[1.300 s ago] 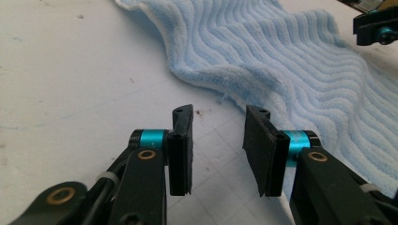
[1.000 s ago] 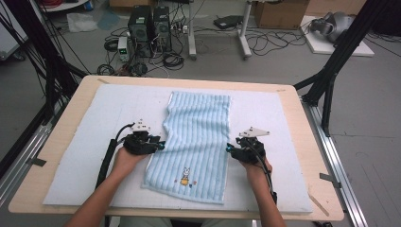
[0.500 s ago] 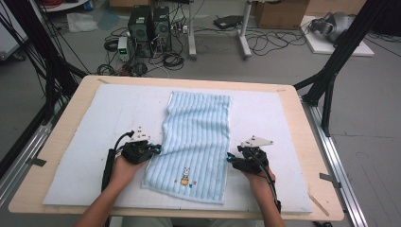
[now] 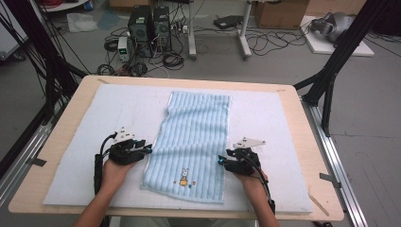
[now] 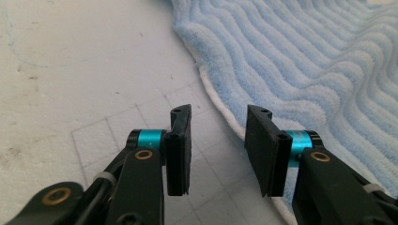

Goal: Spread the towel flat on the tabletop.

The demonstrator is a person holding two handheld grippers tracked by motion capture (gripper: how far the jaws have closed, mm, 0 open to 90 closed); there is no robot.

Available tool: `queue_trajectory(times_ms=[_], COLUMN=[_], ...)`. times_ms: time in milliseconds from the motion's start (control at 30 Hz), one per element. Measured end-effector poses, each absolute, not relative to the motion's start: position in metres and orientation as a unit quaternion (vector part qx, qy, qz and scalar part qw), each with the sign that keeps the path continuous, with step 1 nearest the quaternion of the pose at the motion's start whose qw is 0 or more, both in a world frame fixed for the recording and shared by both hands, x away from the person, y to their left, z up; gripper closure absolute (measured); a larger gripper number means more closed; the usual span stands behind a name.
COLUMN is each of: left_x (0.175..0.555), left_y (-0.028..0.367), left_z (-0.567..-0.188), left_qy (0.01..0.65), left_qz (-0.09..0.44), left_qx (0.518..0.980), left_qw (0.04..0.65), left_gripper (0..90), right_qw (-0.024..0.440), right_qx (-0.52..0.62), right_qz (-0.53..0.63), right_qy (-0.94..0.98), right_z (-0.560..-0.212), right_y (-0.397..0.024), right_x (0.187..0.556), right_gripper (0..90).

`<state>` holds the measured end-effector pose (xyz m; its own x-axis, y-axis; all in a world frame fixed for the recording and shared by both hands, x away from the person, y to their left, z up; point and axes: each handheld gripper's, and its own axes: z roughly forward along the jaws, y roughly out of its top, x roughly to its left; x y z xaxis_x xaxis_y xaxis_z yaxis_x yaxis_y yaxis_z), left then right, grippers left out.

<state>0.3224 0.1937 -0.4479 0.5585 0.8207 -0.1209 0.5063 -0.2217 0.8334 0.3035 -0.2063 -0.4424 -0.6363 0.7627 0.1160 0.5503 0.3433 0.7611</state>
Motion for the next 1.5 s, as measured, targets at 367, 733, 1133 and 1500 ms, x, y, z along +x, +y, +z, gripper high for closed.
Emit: queue_trajectory(times_ms=[367, 733, 1133, 1500], left_x=[0.313, 0.312, 0.306, 0.283], left_y=[0.192, 0.161, 0.163, 0.176], left_z=[-0.446, -0.451, -0.450, -0.444], left_qy=[0.410, 0.375, 0.380, 0.372], left_qz=[0.142, 0.135, 0.130, 0.137], left_qx=[0.762, 0.813, 0.811, 0.791], left_qw=[0.480, 0.423, 0.426, 0.466], left_gripper=[58.4, 58.3, 87.3, 50.4], right_qw=[0.209, 0.170, 0.142, 0.157], right_qx=[0.417, 0.423, 0.369, 0.392], right_qz=[0.355, 0.398, 0.385, 0.400], right_qy=[0.810, 0.796, 0.834, 0.814], right_z=[-0.448, -0.441, -0.448, -0.442], right_y=[-0.203, -0.218, -0.201, -0.209], right_x=[0.304, 0.294, 0.272, 0.252], right_gripper=[83.7, 52.8, 58.4, 49.5])
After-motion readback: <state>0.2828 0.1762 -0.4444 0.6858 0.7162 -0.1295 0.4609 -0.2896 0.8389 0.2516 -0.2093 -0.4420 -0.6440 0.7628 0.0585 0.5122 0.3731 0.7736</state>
